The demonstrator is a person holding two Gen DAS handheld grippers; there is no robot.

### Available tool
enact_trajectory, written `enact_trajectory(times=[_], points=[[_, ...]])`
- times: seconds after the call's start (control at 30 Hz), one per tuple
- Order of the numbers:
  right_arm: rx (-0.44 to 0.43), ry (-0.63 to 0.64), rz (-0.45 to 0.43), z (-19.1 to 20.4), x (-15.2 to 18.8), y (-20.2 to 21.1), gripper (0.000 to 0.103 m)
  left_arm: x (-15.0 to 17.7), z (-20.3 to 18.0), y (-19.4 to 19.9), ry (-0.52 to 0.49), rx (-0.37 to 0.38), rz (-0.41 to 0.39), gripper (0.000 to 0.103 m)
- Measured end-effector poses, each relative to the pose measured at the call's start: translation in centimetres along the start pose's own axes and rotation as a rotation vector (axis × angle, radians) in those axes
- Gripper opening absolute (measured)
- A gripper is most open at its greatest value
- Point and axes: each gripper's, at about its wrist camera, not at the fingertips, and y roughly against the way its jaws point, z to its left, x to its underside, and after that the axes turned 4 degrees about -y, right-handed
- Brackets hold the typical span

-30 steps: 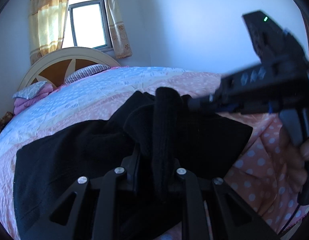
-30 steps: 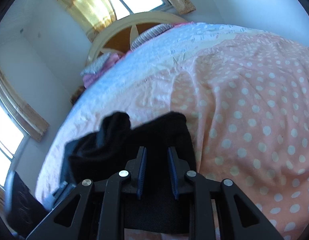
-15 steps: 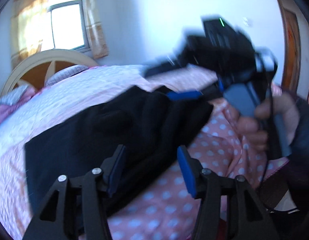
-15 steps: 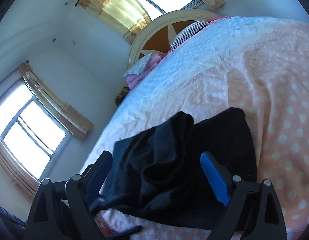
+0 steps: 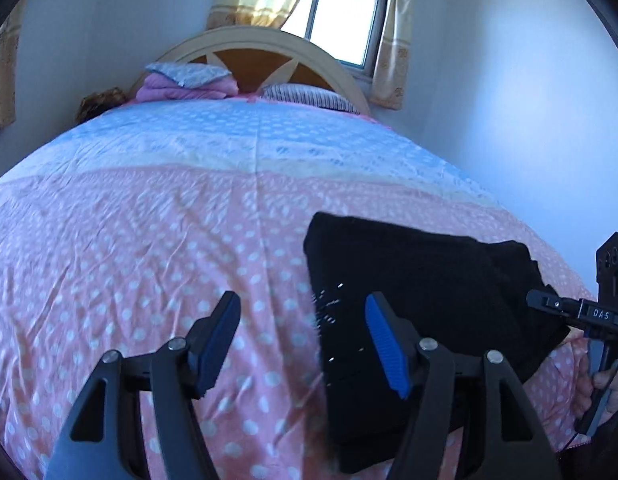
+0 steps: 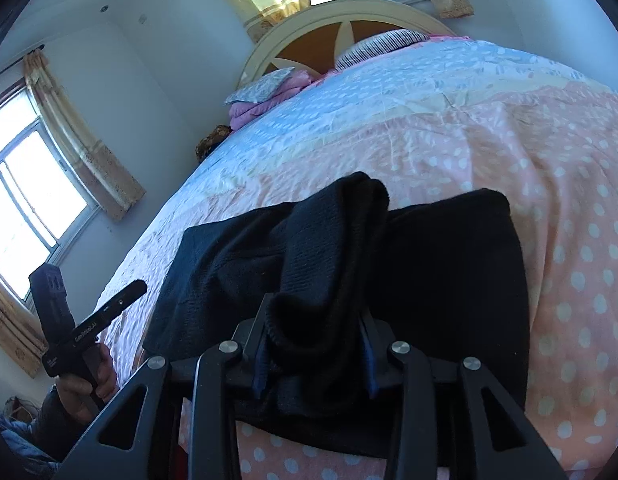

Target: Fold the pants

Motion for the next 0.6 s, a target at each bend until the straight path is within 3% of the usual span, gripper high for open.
enact_trajectory(times=[0.13, 0.17, 0.2, 0.37, 0.5, 0.6], points=[[-0.002, 0.006, -0.005, 0.3, 0.3, -0.1, 0.038, 1.2, -0.4, 0.0, 0.01, 0.007, 0.021, 0.067], [0.001, 0.028, -0.006, 0.7, 0.4, 0.1, 0.033, 1.2, -0.5, 0.1, 0.008, 0.007, 0.019, 0.067], [-0.016, 0.039, -0.006, 1.0, 0.3, 0.3, 0.026, 1.0, -0.3, 0.1, 0.008, 0.007, 0.016, 0.067], [-0.117, 0.054, -0.058, 1.3, -1.2, 4.0, 0.025, -0.8, -0.5, 0.2, -0.014, 0.008, -0.022, 0.067], [0.024, 0.067, -0.066, 0.0, -1.7, 6.2, 0.025, -1.6, -1.4, 0.2, -0.03, 0.03, -0.035, 0.067], [0.053, -0.008, 0.024, -2.7, -1.5, 5.1, 0.025, -1.5, -2.4, -0.8, -0.044, 0.033, -0.023, 0.067]])
